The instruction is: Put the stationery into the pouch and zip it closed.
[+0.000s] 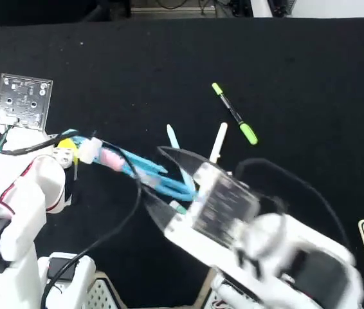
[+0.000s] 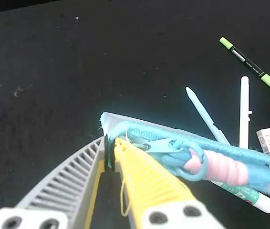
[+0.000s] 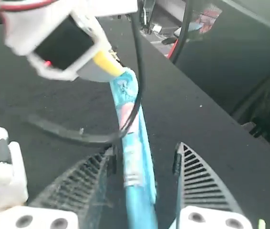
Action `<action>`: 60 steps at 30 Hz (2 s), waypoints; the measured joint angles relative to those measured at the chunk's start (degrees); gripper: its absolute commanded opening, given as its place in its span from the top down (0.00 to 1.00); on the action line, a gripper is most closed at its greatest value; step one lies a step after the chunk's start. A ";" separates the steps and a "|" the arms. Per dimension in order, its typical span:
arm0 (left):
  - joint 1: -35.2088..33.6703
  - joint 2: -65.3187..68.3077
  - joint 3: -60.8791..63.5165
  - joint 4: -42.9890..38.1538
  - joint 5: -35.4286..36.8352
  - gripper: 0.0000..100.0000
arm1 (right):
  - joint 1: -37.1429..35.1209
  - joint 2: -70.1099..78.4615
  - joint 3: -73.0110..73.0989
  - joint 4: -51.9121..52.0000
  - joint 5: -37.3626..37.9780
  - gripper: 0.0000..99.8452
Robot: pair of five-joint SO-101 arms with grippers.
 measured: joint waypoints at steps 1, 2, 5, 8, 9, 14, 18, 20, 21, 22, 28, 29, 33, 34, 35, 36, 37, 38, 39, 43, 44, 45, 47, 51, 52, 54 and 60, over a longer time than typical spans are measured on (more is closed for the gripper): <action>0.00 0.00 0.00 0.00 0.00 0.97 | 0.00 -0.62 -0.97 2.99 0.00 0.80; 0.00 0.00 0.00 0.00 0.00 0.97 | 0.00 -0.88 -1.23 5.45 0.00 0.80; 0.00 0.00 0.00 0.00 0.00 0.97 | 0.00 -0.97 -0.44 8.53 0.00 0.80; 0.00 0.18 0.00 0.00 0.00 0.97 | 0.00 -1.05 3.52 5.98 0.00 0.80; 0.00 0.18 0.00 0.00 0.00 0.97 | 0.00 -1.05 5.45 3.69 0.00 0.80; 0.00 0.18 0.00 0.00 0.00 0.97 | 0.00 -1.05 15.47 -10.46 -1.58 0.80; 0.00 0.18 0.00 0.00 0.00 0.97 | -0.26 0.18 18.90 -17.49 -1.58 0.80; 0.00 0.18 0.00 0.00 0.00 0.97 | -1.67 1.49 18.73 -18.55 -1.58 0.80; 0.00 0.18 0.00 0.00 0.00 0.97 | -2.73 3.08 18.55 -18.81 -1.58 0.80; 0.00 0.18 0.00 0.00 0.00 0.97 | -3.60 5.10 18.29 -18.99 -1.58 0.80; 0.00 0.18 0.00 0.00 0.00 0.97 | -5.45 16.00 10.81 -19.34 -1.58 0.80; 0.00 0.18 0.00 0.00 0.00 0.97 | -5.36 17.76 9.76 -19.43 -1.58 0.80; 0.00 0.18 0.00 0.00 0.00 0.97 | -5.36 21.63 6.15 -19.43 -1.58 0.81; 0.00 0.18 0.00 0.00 0.00 0.97 | -5.36 21.71 5.63 -19.43 -1.58 0.82; 0.00 0.18 0.00 0.00 0.00 0.97 | -5.36 21.71 5.19 -19.43 -1.58 0.85; 0.00 0.18 0.00 0.00 0.00 0.97 | -5.36 21.71 4.92 -19.43 -1.58 0.87; 0.00 0.18 0.00 0.00 0.00 0.97 | -5.36 21.71 4.92 -19.43 -1.58 0.89; 0.00 0.18 0.00 0.00 0.00 0.97 | -5.36 21.71 4.84 -19.43 -1.58 0.89; 0.00 0.18 0.00 0.00 0.00 0.97 | -5.36 21.71 4.84 -19.43 -1.49 0.89; 0.00 0.18 0.00 0.00 0.00 0.97 | -5.27 21.71 4.92 -19.43 1.93 0.88; 0.00 0.18 0.00 0.00 0.00 0.97 | -5.27 21.71 5.19 -19.43 2.46 0.88; 0.00 0.18 0.00 0.00 0.00 0.97 | -5.27 21.71 5.36 -19.43 2.99 0.88; 0.00 0.18 0.00 0.00 0.00 0.97 | -5.27 21.71 5.36 -19.43 3.78 0.88; 0.00 0.18 0.00 0.00 0.00 0.97 | -4.40 21.63 6.42 -19.43 4.22 0.88; 0.00 0.18 0.00 0.00 0.00 0.97 | -3.87 21.63 6.59 -19.43 4.22 0.88; 0.00 0.18 0.00 0.00 0.00 0.97 | -2.99 21.27 7.12 -19.96 4.22 0.88; 0.00 0.18 0.00 0.00 0.00 0.97 | -2.46 21.19 7.30 -20.04 4.31 0.91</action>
